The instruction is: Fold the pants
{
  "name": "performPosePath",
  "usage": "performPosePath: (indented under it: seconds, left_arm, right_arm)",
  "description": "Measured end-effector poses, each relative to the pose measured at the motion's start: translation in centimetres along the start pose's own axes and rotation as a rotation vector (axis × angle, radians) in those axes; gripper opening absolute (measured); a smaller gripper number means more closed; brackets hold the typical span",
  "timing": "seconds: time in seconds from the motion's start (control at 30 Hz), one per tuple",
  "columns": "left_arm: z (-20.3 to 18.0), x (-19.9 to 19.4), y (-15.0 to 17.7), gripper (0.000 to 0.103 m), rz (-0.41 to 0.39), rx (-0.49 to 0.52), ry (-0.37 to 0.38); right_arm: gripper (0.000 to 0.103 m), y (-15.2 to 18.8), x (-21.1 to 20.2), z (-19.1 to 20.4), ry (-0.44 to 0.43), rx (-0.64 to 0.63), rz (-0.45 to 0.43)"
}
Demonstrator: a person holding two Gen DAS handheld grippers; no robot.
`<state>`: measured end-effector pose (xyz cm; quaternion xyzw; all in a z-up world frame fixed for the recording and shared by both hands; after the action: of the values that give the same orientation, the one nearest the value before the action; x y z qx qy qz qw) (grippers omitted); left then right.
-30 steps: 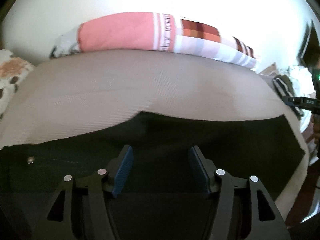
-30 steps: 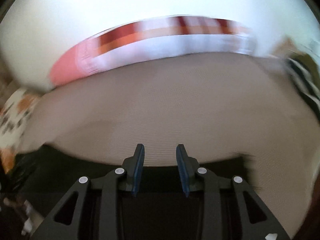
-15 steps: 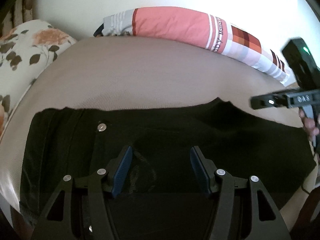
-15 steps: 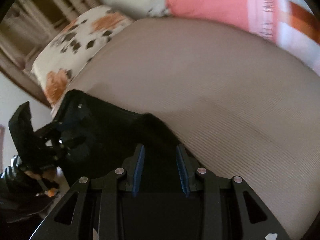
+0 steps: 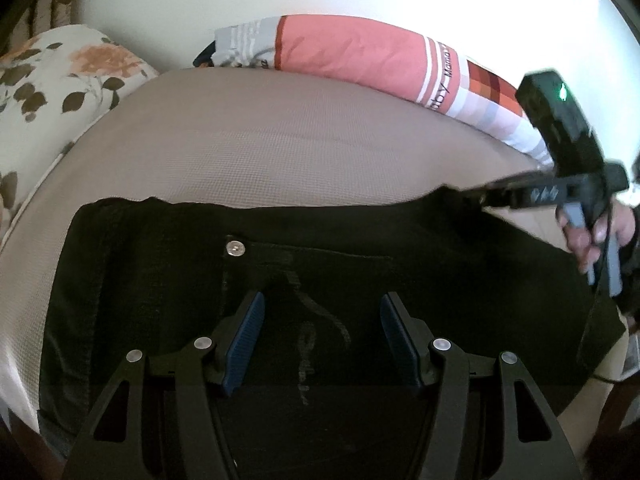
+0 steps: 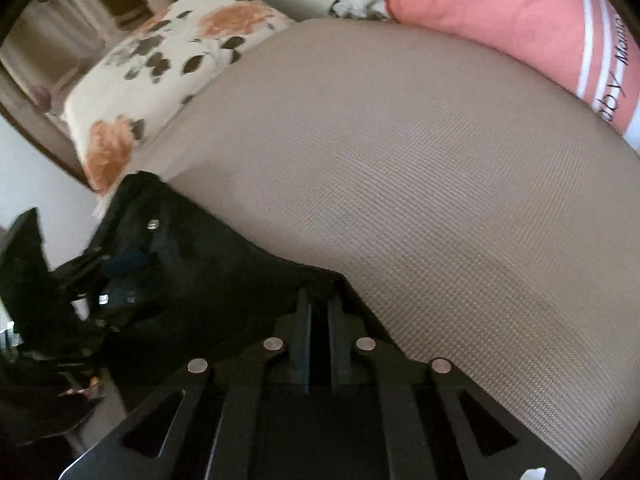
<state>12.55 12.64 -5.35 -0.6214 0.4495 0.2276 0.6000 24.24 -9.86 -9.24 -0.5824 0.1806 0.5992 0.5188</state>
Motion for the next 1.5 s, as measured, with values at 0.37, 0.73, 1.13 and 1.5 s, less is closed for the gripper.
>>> performPosePath:
  seconds: [0.37, 0.73, 1.13, 1.5]
  left_arm:
    - [-3.7, -1.8, -1.7, 0.063, -0.068, 0.088, -0.054]
    - [-12.9, 3.1, -1.4, 0.065, 0.025, 0.235, 0.063]
    - [-11.9, 2.9, 1.2, 0.065, 0.055, 0.281, -0.029]
    - [-13.0, 2.5, 1.7, 0.065, 0.090, 0.179, 0.071]
  right_arm:
    - [0.038, 4.0, -7.4, -0.8, 0.117, 0.179, -0.190]
    - [0.041, 17.9, -10.1, -4.0, 0.331, 0.394, -0.153]
    - [0.037, 32.3, -16.7, -11.2, 0.444, 0.752, -0.214]
    - [0.042, 40.4, -25.1, -18.0, 0.279, 0.940, -0.352]
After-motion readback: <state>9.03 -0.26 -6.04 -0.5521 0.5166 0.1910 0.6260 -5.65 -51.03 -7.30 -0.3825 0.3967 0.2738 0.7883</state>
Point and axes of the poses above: each gripper's, at about its wrist camera, not at the fingertips, and x roughly the way its jaws point, z to its left, y to its underside, the point moved 2 cm from there along x, roughly the way its jaws point, and after that the axes turned 4 degrees about z, right-handed, at the moved point
